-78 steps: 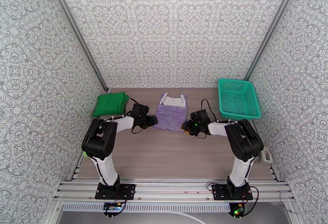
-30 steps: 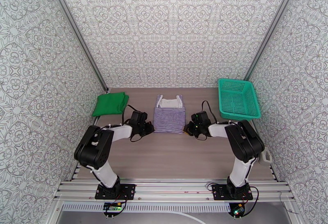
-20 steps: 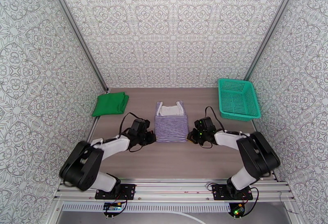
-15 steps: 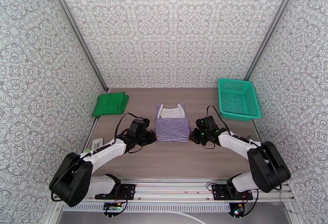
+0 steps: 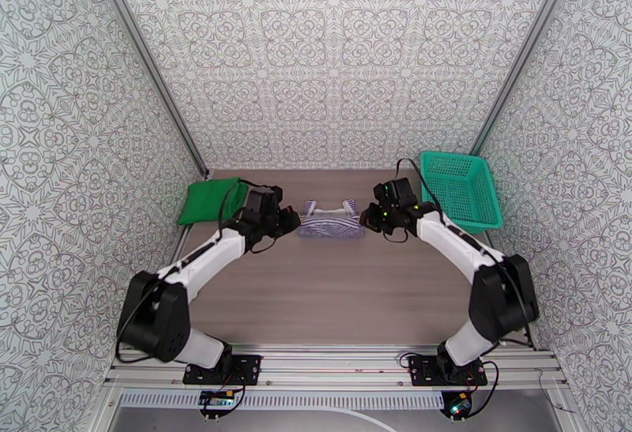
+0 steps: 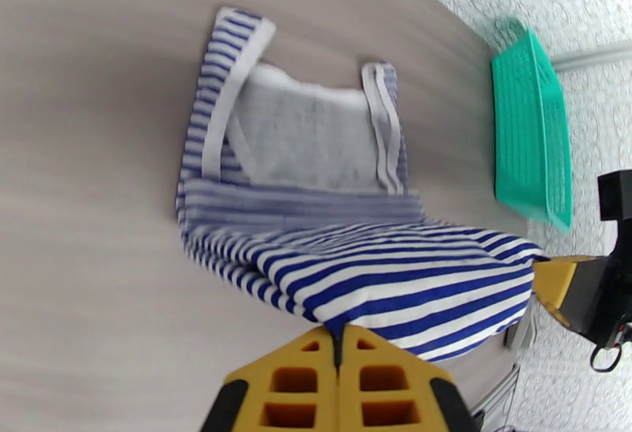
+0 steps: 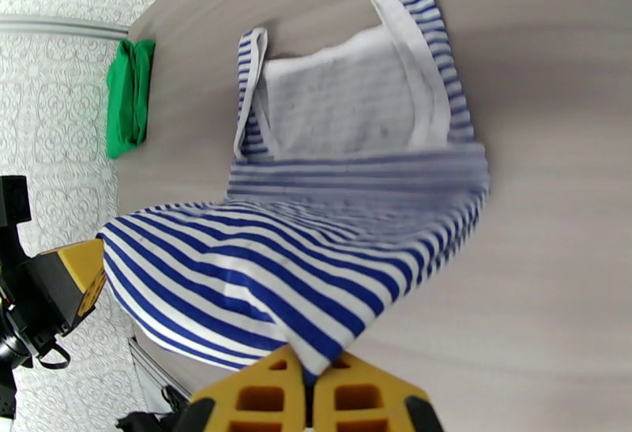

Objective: Fold and stack the mixed laundry pile

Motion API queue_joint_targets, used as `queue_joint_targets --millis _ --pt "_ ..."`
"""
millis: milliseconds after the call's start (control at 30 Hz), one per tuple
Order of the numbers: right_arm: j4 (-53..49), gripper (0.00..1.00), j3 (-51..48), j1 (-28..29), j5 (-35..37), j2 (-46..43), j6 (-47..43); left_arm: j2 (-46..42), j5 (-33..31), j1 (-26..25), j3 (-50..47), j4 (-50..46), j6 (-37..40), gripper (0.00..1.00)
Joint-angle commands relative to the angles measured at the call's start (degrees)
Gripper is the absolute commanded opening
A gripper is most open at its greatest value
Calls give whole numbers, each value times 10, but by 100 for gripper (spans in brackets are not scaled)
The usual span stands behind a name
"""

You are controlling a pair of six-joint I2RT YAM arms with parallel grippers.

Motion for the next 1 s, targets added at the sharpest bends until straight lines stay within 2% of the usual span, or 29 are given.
queue_joint_targets --millis 0,200,667,800,900,967 --pt "21 0 46 -20 -53 46 -10 46 22 22 49 5 6 0" --pt "40 1 111 -47 -120 134 1 124 38 42 122 14 3 0" --pt "99 7 233 -90 -194 288 21 266 67 70 236 61 -25 0" --pt "125 16 275 -97 -210 345 20 307 77 79 244 133 -55 10" --pt "171 26 303 -102 -218 391 15 355 85 85 258 203 -82 27" --pt "188 32 323 -105 -217 418 4 391 94 87 277 241 -92 31"
